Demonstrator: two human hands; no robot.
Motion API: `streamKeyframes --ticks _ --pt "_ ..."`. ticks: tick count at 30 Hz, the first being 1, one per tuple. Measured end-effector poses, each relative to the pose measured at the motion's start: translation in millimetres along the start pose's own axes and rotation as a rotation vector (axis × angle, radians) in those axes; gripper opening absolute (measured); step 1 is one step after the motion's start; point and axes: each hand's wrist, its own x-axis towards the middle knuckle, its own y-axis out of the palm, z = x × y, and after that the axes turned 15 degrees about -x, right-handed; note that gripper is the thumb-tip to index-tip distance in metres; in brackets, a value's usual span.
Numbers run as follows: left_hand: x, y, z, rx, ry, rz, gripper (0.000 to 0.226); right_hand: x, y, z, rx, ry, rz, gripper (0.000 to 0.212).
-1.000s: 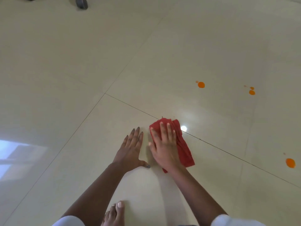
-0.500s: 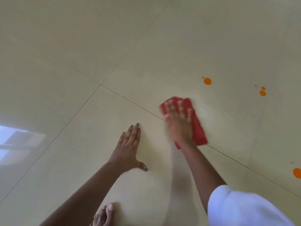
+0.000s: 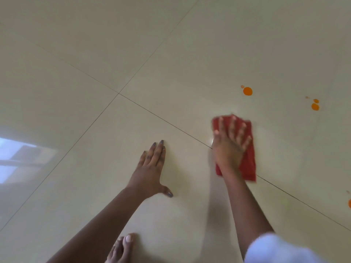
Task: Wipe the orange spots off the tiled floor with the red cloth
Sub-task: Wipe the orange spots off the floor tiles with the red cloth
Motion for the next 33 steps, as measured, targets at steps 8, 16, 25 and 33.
streamKeyframes --ticks 8,16,25,33 --pt "0.9 -0.2 -5.8 0.030 -0.014 0.032 0.138 -38.1 -5.5 42.3 -0.012 -0.291 0.059 0.049" --pt "-0.2 -2.7 -3.9 0.046 -0.036 0.041 0.137 -80.8 -5.4 64.6 0.005 -0.486 -0.003 0.047" --pt "-0.7 -1.4 -16.3 0.087 -0.051 0.069 0.138 -87.1 -6.5 34.3 0.013 -0.327 0.102 0.049" --pt "-3.0 0.5 -21.7 0.115 -0.082 0.077 0.137 -96.6 -15.4 25.6 -0.030 -0.240 0.198 0.049"
